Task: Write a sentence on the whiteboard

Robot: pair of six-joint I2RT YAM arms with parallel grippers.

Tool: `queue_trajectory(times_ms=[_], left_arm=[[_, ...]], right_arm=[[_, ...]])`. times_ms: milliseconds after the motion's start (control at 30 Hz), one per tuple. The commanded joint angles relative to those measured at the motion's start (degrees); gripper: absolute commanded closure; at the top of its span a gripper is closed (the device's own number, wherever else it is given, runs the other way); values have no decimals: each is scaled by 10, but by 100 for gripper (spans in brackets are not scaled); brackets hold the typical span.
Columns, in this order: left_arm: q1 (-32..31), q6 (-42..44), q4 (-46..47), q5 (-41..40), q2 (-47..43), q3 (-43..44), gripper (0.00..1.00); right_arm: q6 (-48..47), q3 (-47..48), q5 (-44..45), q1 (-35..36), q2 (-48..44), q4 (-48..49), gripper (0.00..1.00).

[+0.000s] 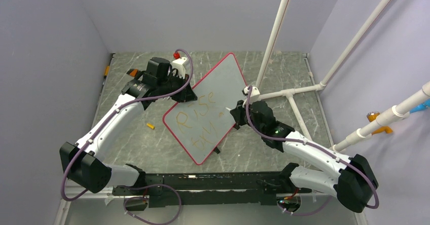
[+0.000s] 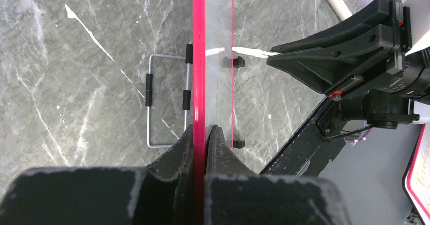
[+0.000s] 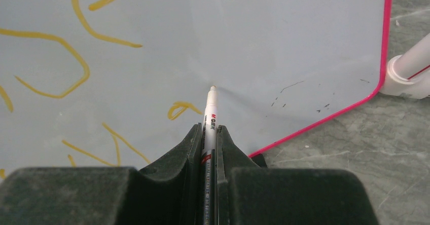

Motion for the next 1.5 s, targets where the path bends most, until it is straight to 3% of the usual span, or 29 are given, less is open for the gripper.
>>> queue_trajectory(times_ms=[0, 900, 1467], left_arm=[[1, 112, -6, -144, 13, -19, 100], [1, 114, -6, -149, 13, -19, 100], [1, 114, -6, -153, 15, -20, 100]], right_arm=[[-5, 27, 0, -10, 2, 22, 100], [-17, 10, -108, -13, 27, 61, 100], [-3, -24, -97, -13, 17, 29, 100]])
